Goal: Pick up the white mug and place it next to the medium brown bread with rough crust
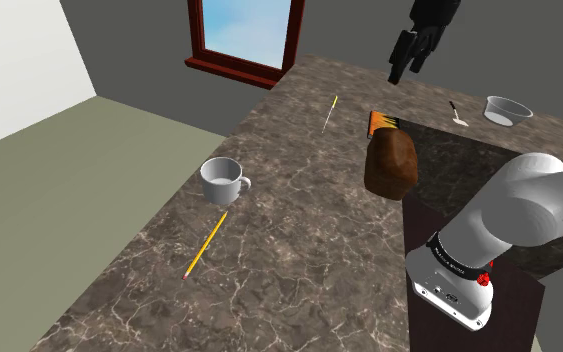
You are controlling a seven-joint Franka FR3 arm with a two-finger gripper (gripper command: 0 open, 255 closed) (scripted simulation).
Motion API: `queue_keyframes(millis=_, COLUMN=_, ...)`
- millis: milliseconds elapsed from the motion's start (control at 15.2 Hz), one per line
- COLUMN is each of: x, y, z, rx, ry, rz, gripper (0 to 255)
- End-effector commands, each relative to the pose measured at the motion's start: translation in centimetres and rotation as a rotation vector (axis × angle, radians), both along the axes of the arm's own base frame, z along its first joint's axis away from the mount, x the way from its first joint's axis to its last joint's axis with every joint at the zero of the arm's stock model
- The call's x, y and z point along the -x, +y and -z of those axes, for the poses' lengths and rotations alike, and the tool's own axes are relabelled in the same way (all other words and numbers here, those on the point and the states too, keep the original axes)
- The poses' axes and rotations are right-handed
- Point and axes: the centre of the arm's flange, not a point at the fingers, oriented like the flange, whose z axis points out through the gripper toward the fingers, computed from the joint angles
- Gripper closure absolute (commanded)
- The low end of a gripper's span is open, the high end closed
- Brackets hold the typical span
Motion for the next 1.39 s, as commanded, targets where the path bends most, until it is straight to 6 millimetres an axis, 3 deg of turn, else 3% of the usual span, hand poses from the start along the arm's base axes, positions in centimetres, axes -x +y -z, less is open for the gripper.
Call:
queue_keyframes(millis=0, x=0.0, y=0.0, z=0.0, rx=0.0, ry=0.0, rz=0.0, gripper=0)
queue_keyframes(millis=1320, x=-9.1, y=20.5, z=12.9, rx=-0.032, ry=-0.023, rz=0.042, gripper=0)
